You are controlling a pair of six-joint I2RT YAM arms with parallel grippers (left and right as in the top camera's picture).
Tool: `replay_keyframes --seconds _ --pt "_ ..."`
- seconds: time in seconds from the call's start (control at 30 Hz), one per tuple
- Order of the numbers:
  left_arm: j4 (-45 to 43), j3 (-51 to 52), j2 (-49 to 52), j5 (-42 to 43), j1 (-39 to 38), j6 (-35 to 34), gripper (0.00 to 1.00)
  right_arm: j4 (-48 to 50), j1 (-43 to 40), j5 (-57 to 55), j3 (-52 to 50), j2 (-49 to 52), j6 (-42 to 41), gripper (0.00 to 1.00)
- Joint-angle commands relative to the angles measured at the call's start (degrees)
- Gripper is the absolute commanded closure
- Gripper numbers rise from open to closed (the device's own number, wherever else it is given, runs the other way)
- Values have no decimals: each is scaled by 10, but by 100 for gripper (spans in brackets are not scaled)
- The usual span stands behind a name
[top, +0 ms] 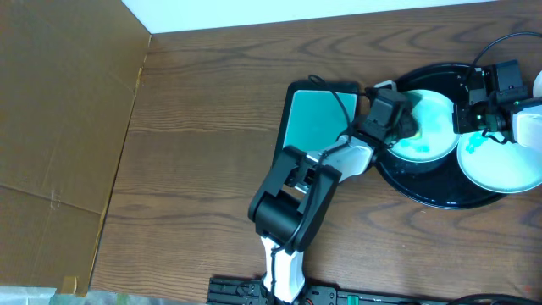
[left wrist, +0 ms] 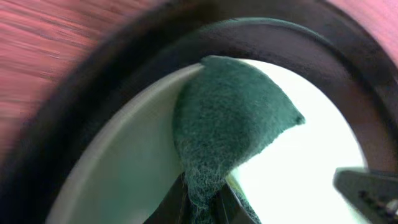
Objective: Clean dirty plates on tray and stack at the side
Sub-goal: 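Scrub the plate held by the right gripper with the left-held sponge, then lift the scrubbed plate with the right gripper and carry it right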
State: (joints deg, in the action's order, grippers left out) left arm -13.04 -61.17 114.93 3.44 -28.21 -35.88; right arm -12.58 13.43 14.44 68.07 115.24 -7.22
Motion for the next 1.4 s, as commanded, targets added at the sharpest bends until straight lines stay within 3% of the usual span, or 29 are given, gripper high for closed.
replay_keyframes --seconds 0.0,0.23,0.33,0.57,0.8,1.03,1.2,1.23,1.37 --pt "32 6 -31 -59 46 56 93 -5 5 -48 -10 9 0 99" --pt "76 6 -115 -49 70 63 93 0 5 -56 -10 8 0 99" --pt "77 6 -145 3 69 63 93 10 5 -56 -10 5 6 99" --pt "124 6 -239 42 86 90 93 21 11 -108 -10 -43 75 99" --pt "264 6 -330 -45 169 95 93 28 61 -268 -10 -134 205 99" --pt "354 6 -347 -46 244 95 93 77 149 -499 -10 -188 383 99" --pt "370 6 -345 -46 260 95 93 151 206 -635 -10 -188 532 99" --pt "374 6 -345 -46 262 95 93 186 223 -664 -10 -188 596 99" --pt "379 6 -345 -46 262 95 93 238 249 -678 -10 -188 700 99"
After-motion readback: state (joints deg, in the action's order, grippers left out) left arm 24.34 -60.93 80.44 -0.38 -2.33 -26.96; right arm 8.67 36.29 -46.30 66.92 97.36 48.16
